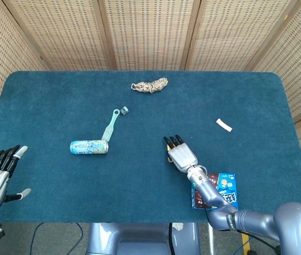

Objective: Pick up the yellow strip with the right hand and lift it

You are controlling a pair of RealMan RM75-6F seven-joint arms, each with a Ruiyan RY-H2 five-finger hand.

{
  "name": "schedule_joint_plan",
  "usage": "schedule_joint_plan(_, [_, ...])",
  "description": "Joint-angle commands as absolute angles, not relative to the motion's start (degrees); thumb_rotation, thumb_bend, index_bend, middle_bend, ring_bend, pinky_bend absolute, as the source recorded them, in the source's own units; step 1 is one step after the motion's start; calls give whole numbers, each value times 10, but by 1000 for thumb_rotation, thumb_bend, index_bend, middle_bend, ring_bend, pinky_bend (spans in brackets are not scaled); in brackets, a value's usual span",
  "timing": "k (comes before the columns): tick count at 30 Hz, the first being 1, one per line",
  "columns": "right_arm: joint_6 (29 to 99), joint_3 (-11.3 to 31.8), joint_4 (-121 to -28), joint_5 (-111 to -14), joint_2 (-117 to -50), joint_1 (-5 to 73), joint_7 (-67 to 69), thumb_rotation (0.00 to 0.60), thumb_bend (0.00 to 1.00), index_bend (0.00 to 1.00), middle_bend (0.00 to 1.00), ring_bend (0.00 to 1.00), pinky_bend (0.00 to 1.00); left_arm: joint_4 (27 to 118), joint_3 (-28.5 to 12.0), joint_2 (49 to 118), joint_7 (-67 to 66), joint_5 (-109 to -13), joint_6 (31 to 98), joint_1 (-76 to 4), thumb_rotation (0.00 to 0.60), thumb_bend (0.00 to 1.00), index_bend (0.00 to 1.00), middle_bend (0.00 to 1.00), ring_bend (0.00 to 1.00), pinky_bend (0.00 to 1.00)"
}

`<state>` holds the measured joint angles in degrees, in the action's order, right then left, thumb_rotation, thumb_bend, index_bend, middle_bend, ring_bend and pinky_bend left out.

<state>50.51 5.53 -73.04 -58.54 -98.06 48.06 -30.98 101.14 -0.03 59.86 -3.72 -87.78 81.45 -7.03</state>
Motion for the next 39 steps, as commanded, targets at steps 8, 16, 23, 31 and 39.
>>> schedule_joint_plan(8, [515,74,-711,-602,-976,481,-294,600,621,708,19,0,0,1011,-1,599,-37,-876,813,-71,600,0,0,0,0,0])
schedule_joint_plan(16, [549,134,-695,-603,-934,488,-269,600,617,707,26,0,0,1012,-1,598,-34,-876,813,-71,600,0,0,0,0,0])
schedule_joint_plan(23, [558,160,-753,-603,-871,474,-230,600,616,707,31,0,0,1012,0,598,-35,-876,810,-73,600,0,0,0,0,0])
schedule_joint_plan(31, [492,163,-880,-637,-801,455,-75,600,607,715,32,0,0,1015,4,601,-43,-881,809,-73,600,0,0,0,0,0])
schedule_joint_plan(39, [382,154,-984,-649,-768,466,59,600,597,720,32,0,0,1016,9,599,-39,-890,820,-66,600,0,0,0,0,0])
